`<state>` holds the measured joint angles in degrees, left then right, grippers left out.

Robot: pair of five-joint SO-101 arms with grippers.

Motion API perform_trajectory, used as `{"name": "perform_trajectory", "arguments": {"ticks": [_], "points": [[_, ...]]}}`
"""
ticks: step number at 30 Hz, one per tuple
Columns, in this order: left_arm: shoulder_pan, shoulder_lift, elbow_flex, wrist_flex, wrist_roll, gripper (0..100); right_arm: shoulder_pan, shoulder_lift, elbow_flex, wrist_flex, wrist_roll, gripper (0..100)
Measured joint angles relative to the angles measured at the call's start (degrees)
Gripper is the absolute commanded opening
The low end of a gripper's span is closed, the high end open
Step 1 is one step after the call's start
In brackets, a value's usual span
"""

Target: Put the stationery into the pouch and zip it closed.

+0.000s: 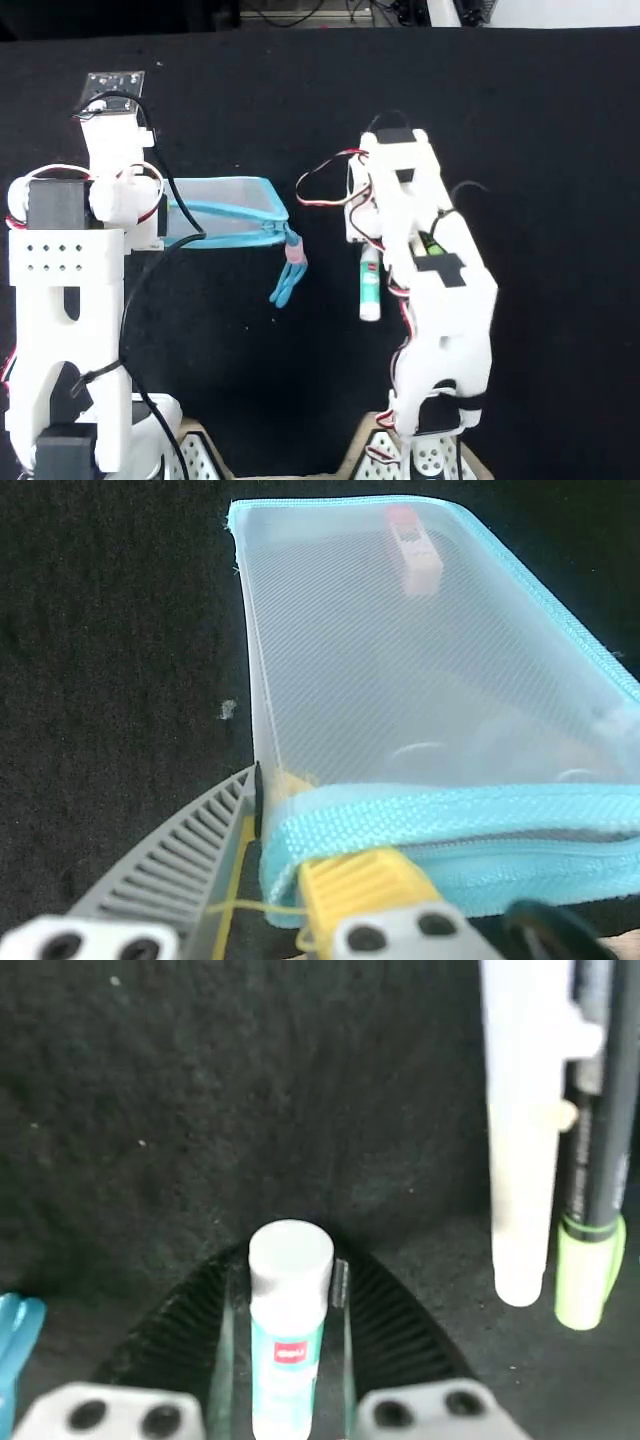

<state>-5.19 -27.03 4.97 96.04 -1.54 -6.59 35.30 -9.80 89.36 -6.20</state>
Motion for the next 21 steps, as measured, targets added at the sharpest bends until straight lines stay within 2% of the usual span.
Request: {"name": "perform_trajectory", "arguments": {"ticks": [5,16,21], "points": [[0.00,0.00,0.00,0.00,0.00,3,-0.18,5.45,-6.95,4.57,2.02,16.0],[0.00,0.00,0.00,0.00,0.00,3,-0.35,8.35,-12.57,8.09,7.03,13.2],[0.00,0.00,0.00,0.00,0.00,3,0.00,1.14,-5.54,4.40,7.12,13.1]]}}
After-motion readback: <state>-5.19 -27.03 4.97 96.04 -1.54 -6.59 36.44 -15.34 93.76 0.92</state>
